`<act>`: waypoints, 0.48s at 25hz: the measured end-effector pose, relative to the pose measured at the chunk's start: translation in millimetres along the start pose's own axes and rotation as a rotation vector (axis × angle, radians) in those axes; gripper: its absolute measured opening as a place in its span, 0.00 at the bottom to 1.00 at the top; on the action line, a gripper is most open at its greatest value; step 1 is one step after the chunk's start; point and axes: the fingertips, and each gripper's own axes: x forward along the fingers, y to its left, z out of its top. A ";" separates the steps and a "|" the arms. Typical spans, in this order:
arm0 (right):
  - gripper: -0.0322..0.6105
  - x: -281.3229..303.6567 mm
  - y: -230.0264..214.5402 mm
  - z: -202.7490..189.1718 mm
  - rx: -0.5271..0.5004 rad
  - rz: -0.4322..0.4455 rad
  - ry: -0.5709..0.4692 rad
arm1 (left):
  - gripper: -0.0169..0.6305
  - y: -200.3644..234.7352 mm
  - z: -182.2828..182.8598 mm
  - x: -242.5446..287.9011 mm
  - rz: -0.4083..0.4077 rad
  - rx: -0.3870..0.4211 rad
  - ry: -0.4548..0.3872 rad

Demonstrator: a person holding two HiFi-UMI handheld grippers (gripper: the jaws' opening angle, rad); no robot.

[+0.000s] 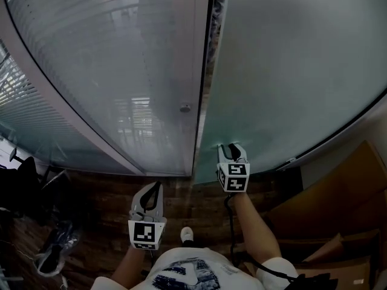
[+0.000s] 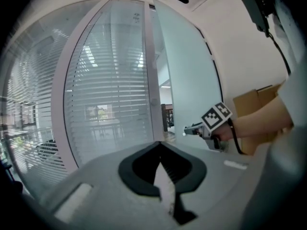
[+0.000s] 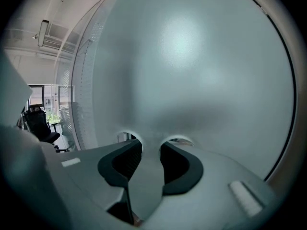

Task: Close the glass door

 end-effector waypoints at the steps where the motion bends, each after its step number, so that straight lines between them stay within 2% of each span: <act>1: 0.25 5.3 -0.6 3.1 0.000 -0.002 0.001 | 0.03 2.6 0.2 0.5 0.002 -0.001 0.002; 12: 0.25 51.5 -12.5 22.3 0.006 -0.029 0.025 | 0.03 15.8 -8.6 7.7 0.012 -0.012 0.025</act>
